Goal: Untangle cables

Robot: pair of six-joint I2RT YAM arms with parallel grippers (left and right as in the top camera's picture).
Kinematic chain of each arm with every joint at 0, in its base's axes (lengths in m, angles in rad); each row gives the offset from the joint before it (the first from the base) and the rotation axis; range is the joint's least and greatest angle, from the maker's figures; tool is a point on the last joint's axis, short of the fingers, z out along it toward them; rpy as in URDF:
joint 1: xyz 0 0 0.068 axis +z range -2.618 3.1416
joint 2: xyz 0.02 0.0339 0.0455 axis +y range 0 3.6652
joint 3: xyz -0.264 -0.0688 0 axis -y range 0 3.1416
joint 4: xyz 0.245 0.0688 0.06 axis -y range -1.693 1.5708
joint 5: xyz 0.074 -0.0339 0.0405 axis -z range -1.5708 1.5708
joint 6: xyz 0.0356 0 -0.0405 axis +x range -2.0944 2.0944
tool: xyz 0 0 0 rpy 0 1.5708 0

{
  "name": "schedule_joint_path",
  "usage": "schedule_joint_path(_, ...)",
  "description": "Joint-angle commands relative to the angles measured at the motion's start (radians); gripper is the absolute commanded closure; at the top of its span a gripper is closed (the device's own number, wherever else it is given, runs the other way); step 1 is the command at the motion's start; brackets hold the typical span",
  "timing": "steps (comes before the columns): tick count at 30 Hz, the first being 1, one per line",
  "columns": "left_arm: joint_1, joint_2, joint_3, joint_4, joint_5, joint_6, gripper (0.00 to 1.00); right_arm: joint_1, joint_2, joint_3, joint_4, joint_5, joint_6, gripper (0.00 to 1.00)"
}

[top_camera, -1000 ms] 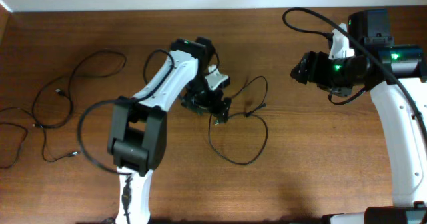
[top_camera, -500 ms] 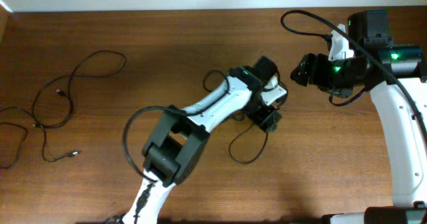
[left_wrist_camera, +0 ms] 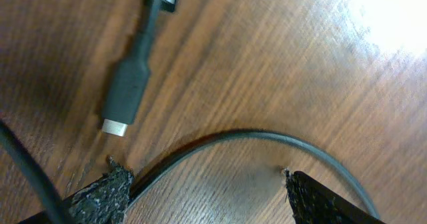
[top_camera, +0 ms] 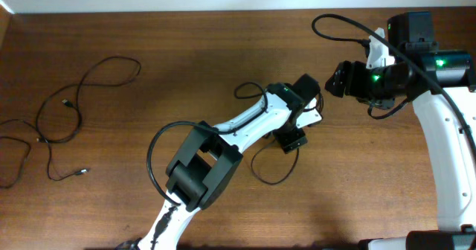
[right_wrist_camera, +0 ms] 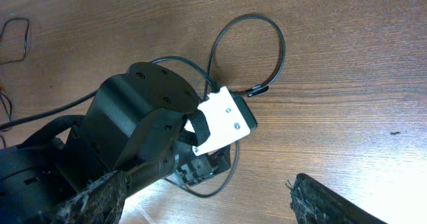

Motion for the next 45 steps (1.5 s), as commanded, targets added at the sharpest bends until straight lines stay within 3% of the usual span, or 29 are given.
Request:
schedule_joint_path(1, 0.004, 0.05, -0.018, -0.022, 0.066, 0.162, 0.24, -0.004, 0.003, 0.006, -0.003, 0.012, -0.011, 0.2)
schedule_joint_path(7, 0.004, 0.052, -0.024, 0.182, 0.048, 0.158, 0.2, -0.004, 0.003, 0.006, -0.007, 0.012, -0.011, 0.2)
schedule_joint_path(12, 0.004, 0.052, -0.024, 0.25, -0.159, 0.158, 0.19, -0.004, 0.004, 0.006, -0.006, 0.013, -0.011, 0.2)
schedule_joint_path(17, -0.005, 0.052, -0.024, 0.386, -0.16, 0.158, 0.18, -0.004, 0.041, 0.006, -0.008, 0.012, -0.011, 0.2)
schedule_joint_path(19, -0.009, 0.052, -0.024, 0.436, -0.106, 0.158, 0.13, -0.004, 0.056, 0.006, -0.011, 0.012, -0.011, 0.2)
schedule_joint_path(20, -0.009, 0.052, -0.024, 0.435, -0.078, 0.158, 0.14, -0.004, 0.06, 0.006, -0.011, 0.012, -0.011, 0.2)
schedule_joint_path(27, -0.01, 0.103, -0.024, 0.357, 0.165, 0.158, 0.51, -0.004, 0.063, 0.006, -0.007, 0.012, -0.011, 0.2)
schedule_joint_path(31, -0.003, 0.112, -0.023, 0.324, 0.146, 0.147, 0.72, -0.004, 0.063, 0.006, -0.007, 0.012, -0.012, 0.2)
schedule_joint_path(34, 0.023, 0.1, 0.002, 0.286, 0.051, 0.016, 0.76, -0.004, 0.063, 0.006, -0.007, 0.012, -0.011, 0.2)
schedule_joint_path(38, 0.098, 0.019, 0.066, 0.186, 0.047, -0.039, 0.83, -0.004, 0.063, 0.006, -0.007, 0.012, -0.011, 0.2)
schedule_joint_path(45, 0.322, -0.313, 0.072, 0.179, 0.047, -0.126, 0.86, -0.004, 0.063, 0.006, -0.008, 0.012, -0.011, 0.2)
